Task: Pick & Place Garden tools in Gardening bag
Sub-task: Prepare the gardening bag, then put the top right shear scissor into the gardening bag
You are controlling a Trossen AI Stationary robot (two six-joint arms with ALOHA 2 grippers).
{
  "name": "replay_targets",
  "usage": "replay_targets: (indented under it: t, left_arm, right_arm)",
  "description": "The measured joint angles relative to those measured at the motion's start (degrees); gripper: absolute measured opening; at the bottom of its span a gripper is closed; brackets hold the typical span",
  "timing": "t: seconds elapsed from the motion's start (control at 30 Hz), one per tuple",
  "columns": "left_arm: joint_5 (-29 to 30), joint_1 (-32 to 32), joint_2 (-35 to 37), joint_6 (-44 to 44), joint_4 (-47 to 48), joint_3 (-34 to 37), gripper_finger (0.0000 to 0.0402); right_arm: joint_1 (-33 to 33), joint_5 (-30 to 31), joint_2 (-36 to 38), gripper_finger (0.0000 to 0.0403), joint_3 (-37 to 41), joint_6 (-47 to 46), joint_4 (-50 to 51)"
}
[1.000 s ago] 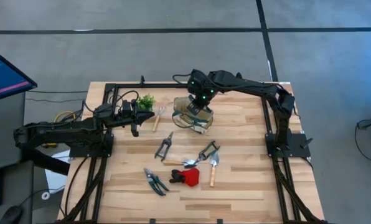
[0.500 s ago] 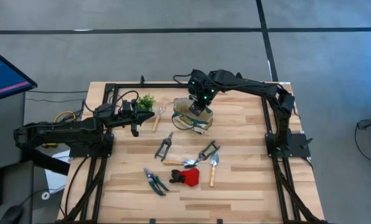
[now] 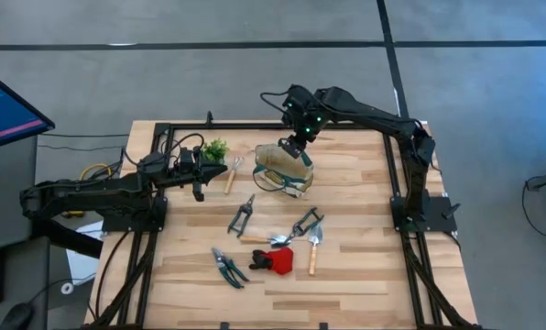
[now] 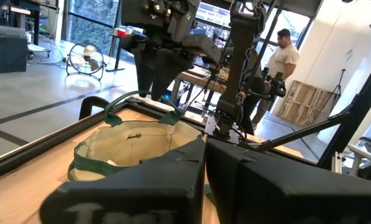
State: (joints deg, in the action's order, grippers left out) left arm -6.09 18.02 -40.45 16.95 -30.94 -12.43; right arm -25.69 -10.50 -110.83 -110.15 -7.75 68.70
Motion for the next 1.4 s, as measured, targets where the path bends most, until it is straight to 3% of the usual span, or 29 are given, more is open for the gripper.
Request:
replay_targets:
  t: [0.3, 0.5, 0.83, 1.23, 1.4]
  left_arm:
    - [0.0, 0.0, 0.0, 0.0, 0.0, 0.0, 0.0002]
    - [0.0, 0.0, 0.0, 0.0, 0.0, 0.0, 0.0002]
    - [0.0, 0.0, 0.0, 0.0, 0.0, 0.0, 0.0002]
    - [0.0, 0.0, 0.0, 0.0, 0.0, 0.0, 0.0002]
    - [0.0, 0.0, 0.0, 0.0, 0.0, 0.0, 0.0002]
  right_arm:
    - [-1.8, 0.0, 0.0, 0.0227, -0.1, 4.8, 6.1]
    - [-4.6, 0.1, 0.0, 0.0229, -0.1, 5.4, 12.0]
    - [-8.2, 0.1, 0.0, 0.0177, -0.1, 6.3, 16.1]
    - [-4.9, 1.6, 7.3, 0.0009, -0.1, 11.3, 9.0]
    - [-3.7, 1.6, 12.0, 0.0018, -0.1, 11.2, 4.5]
